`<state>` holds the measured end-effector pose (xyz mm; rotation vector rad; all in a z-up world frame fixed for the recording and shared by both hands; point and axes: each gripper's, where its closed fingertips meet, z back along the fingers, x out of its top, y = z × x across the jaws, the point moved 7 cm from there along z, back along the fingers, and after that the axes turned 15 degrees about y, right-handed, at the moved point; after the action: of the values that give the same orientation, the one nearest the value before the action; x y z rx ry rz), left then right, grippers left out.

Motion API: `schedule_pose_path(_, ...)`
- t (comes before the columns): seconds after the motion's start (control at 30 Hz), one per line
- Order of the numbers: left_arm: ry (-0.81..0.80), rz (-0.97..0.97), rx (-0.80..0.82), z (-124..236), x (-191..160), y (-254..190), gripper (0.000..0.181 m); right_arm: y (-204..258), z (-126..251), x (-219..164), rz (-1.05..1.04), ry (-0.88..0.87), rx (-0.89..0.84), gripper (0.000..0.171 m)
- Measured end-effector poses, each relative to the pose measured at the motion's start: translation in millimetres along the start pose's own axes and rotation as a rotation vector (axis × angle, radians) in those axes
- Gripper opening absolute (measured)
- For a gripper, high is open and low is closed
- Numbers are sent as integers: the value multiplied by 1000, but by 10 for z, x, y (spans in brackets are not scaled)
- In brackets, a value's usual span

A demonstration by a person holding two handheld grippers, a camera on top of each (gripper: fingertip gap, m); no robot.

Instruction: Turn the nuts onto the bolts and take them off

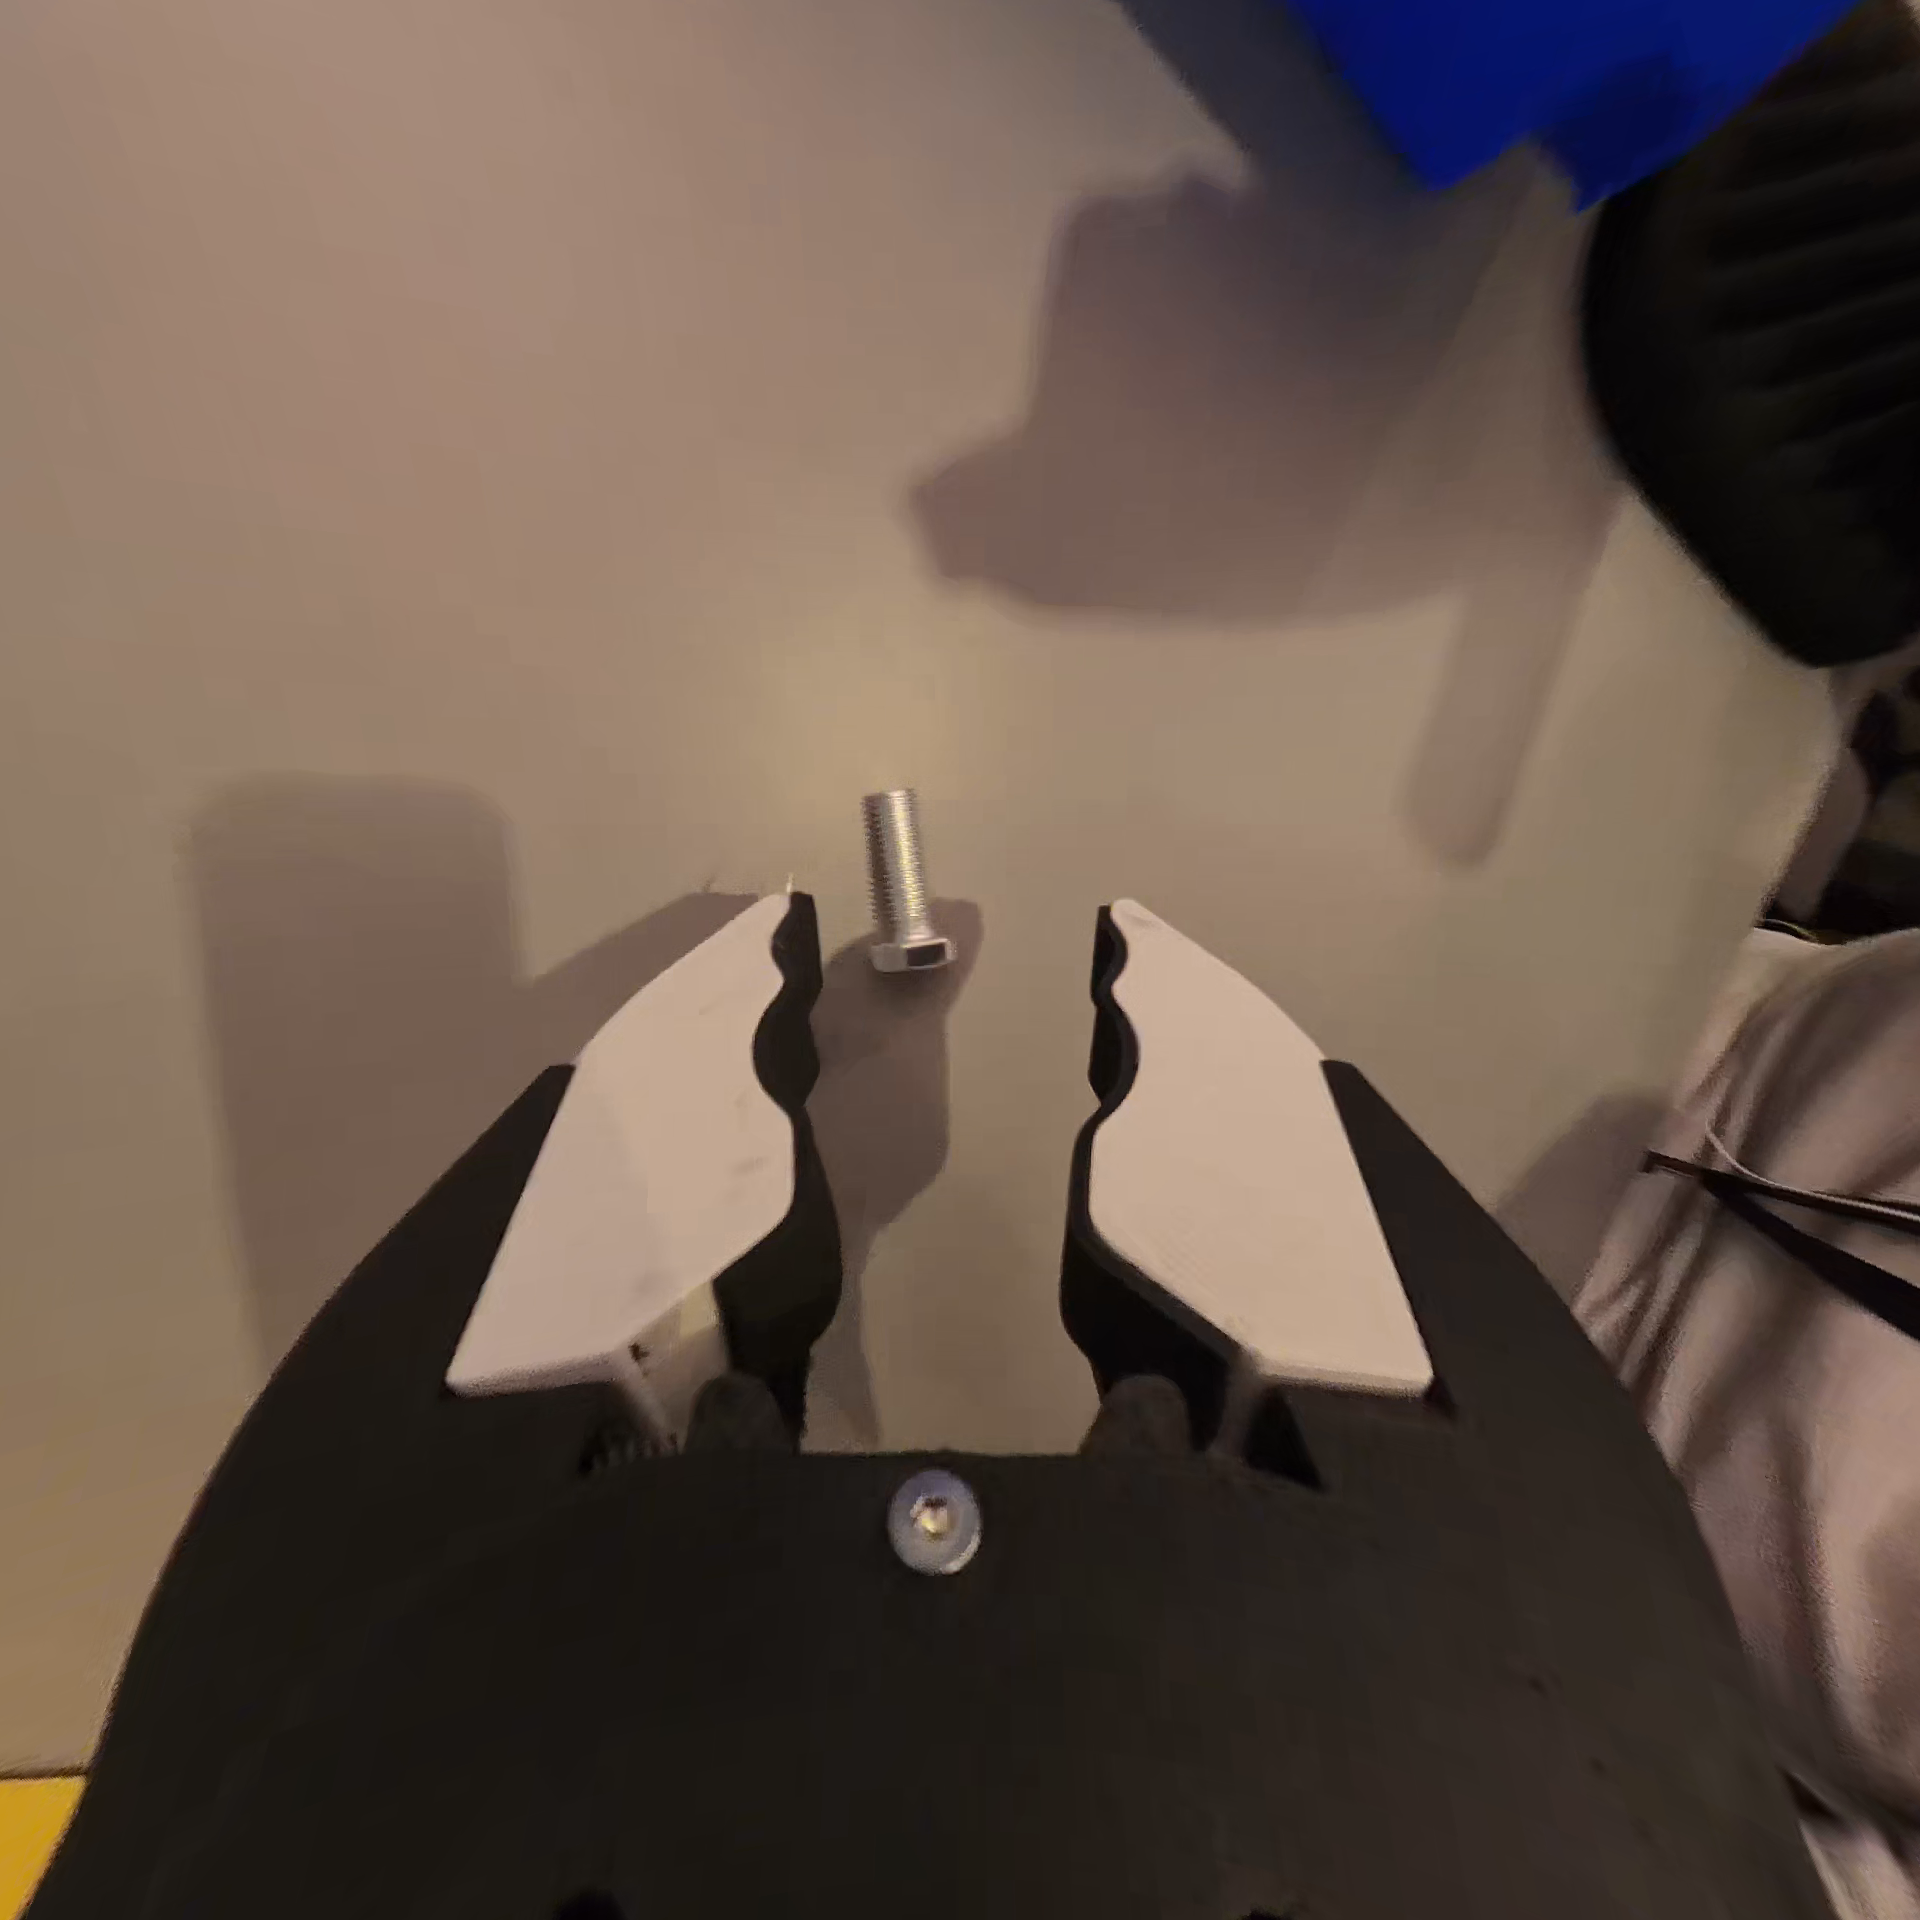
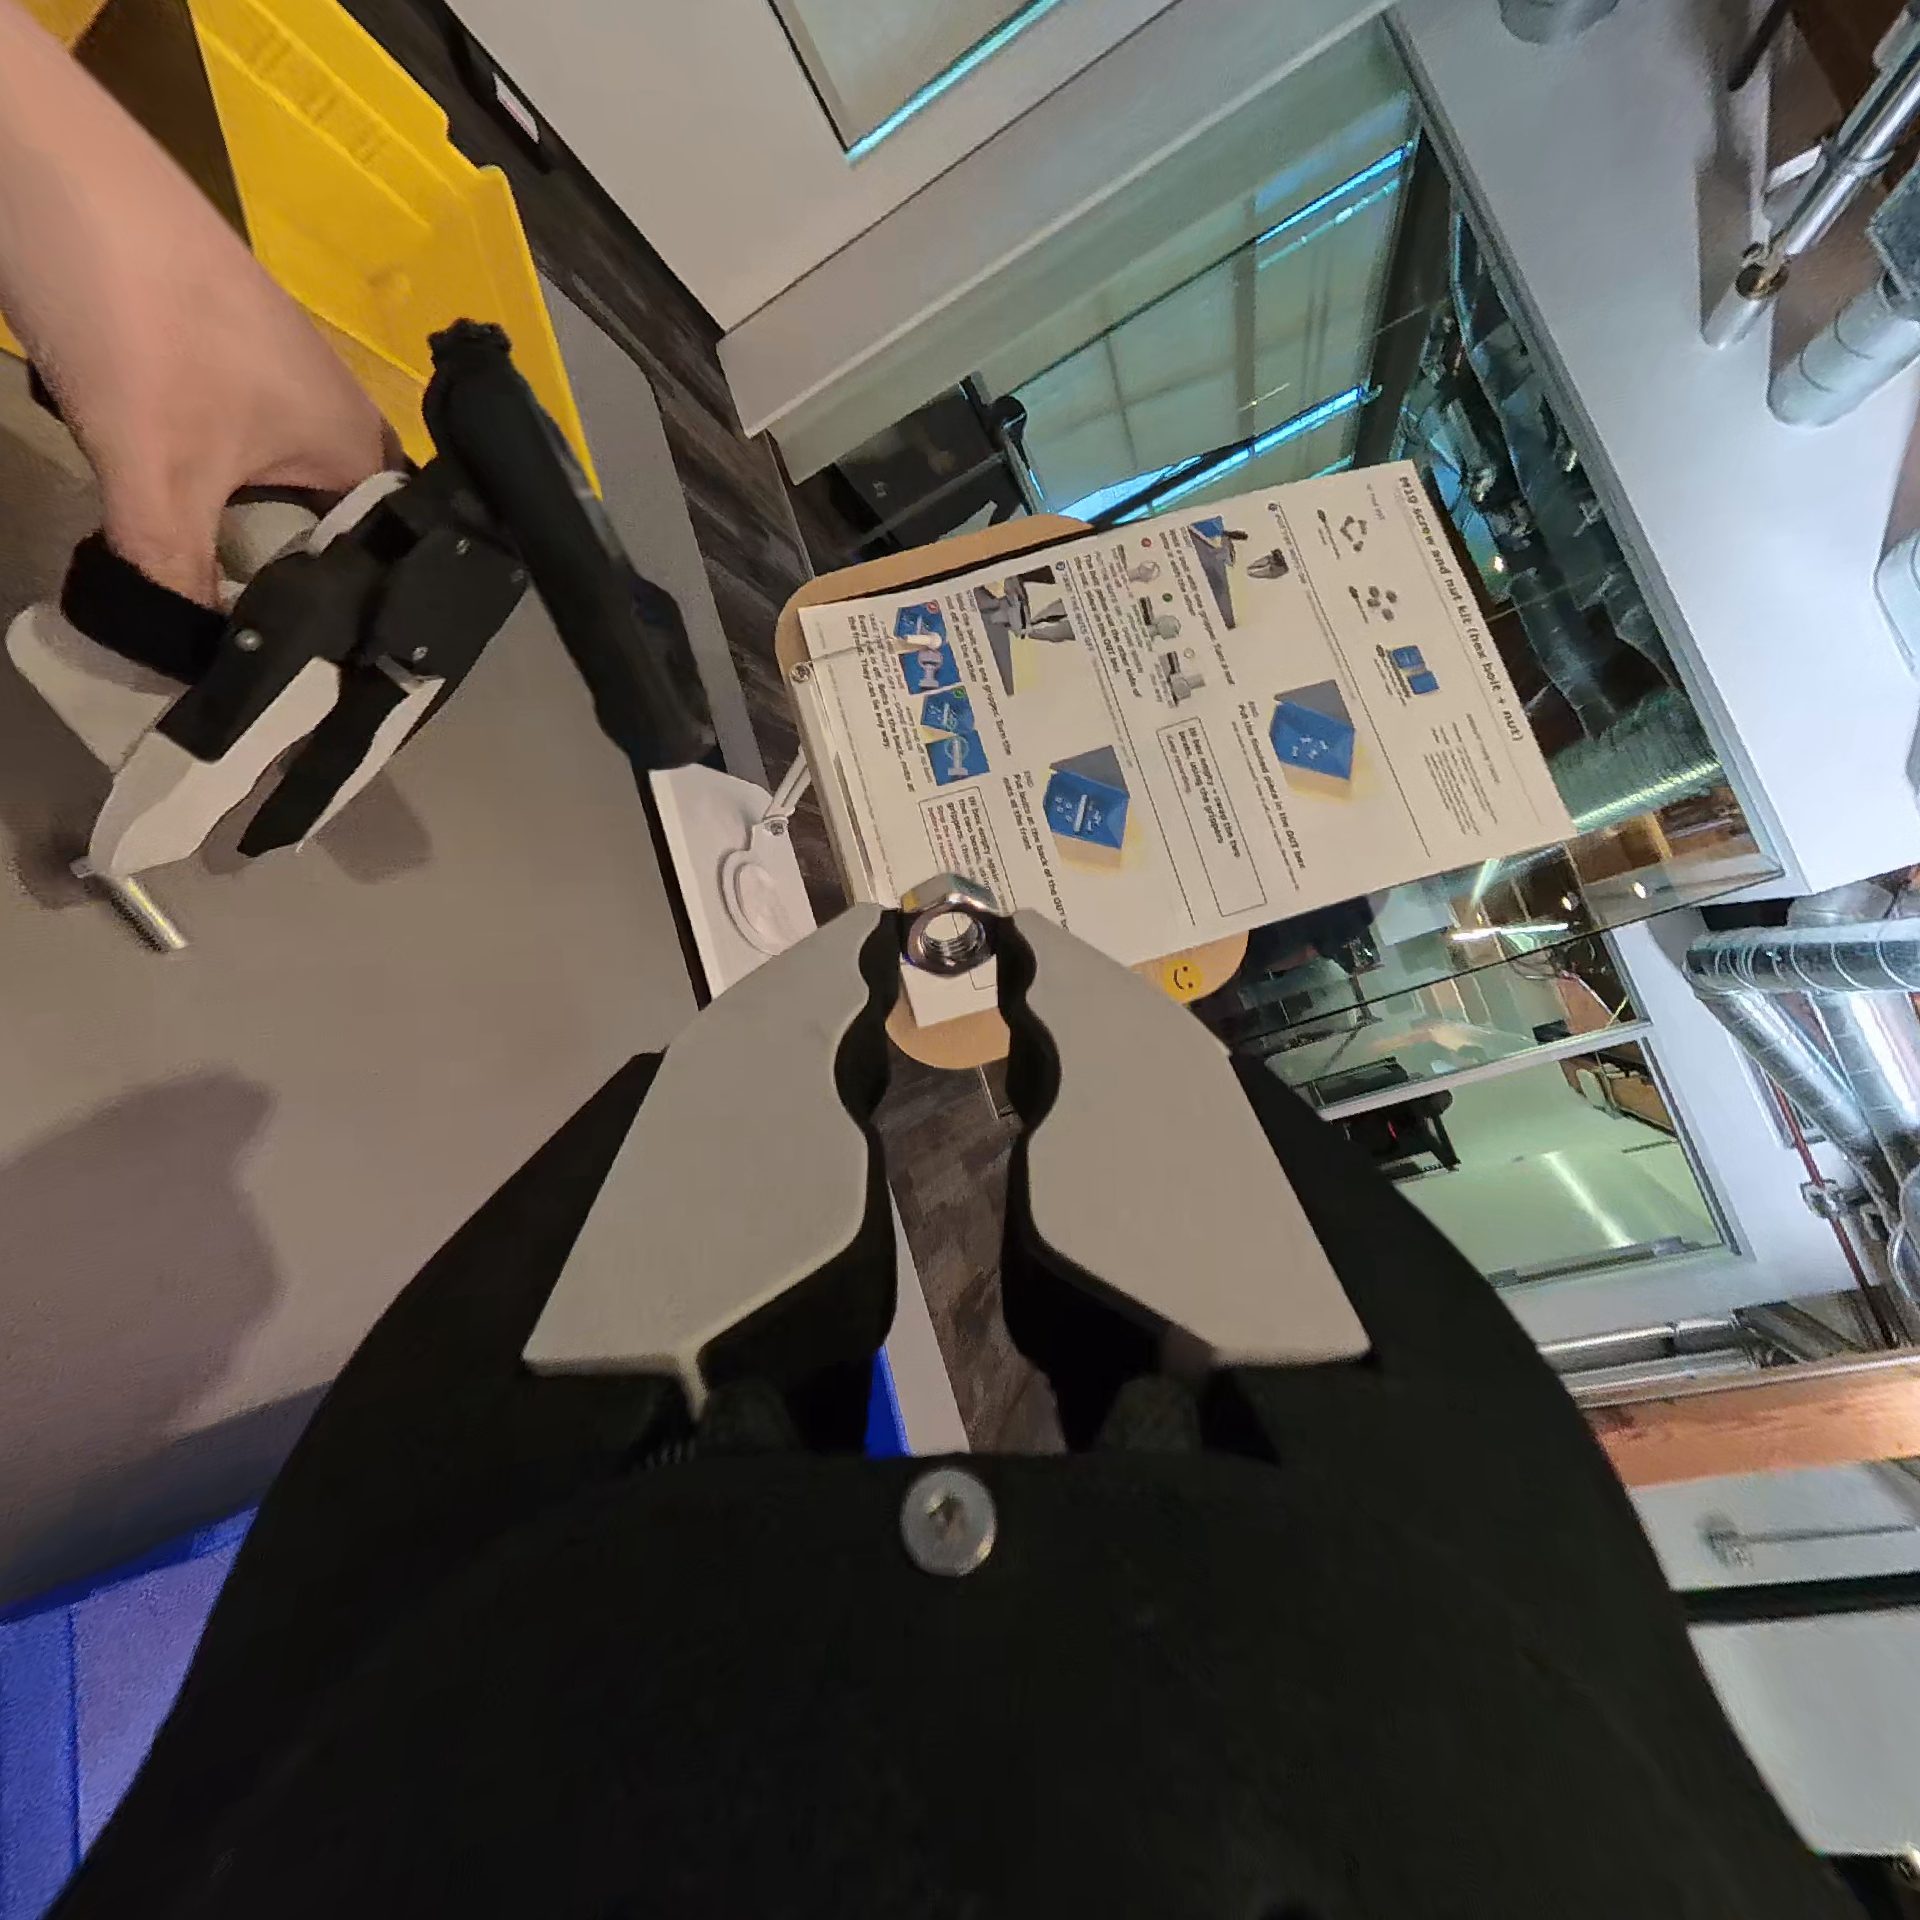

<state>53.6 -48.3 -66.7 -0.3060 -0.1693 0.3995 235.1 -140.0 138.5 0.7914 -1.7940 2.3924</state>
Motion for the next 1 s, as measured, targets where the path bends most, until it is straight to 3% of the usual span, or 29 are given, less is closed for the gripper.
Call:
schedule_pose_path(0.33,135,128,120,-220,-10,115,44,-25,54,-10,1,14,-10,19)
schedule_pose_path(0.73,170,65,257,-268,45,57,34,-33,68,-4,-8,11,-7,19)
schedule_pose_path(1.0,194,49,336,-300,55,-2,29,-163,127,-68,-119,4,-14,19)
